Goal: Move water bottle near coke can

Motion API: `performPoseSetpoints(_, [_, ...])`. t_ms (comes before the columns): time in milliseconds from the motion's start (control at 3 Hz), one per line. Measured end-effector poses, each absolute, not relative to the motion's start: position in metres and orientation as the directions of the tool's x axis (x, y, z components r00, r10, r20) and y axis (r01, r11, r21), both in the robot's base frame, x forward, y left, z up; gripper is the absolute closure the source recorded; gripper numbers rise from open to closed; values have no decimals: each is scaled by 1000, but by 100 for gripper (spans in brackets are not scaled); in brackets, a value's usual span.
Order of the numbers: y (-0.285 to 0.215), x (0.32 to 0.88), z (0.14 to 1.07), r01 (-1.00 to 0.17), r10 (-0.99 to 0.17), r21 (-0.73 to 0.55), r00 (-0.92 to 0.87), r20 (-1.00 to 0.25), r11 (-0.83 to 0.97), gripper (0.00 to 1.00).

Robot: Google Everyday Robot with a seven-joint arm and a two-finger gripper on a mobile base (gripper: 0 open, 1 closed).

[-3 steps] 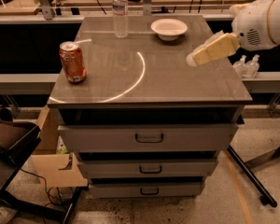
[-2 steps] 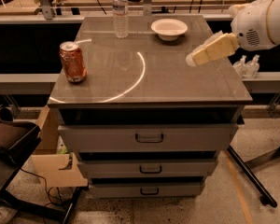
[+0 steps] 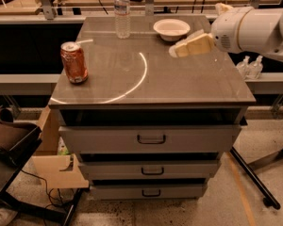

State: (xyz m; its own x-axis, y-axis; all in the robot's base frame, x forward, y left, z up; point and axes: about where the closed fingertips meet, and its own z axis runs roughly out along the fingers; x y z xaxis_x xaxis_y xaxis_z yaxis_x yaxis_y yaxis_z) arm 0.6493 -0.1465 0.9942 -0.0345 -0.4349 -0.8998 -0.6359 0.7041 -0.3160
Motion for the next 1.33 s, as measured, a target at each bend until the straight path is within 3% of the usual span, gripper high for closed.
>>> performPoseSetpoints(667, [-126,752,1043,-480,-307,-342,153,-939,807,0])
performPoseSetpoints(1333, [-112,770,1039,-487,-277,-317,155,-948,814,0])
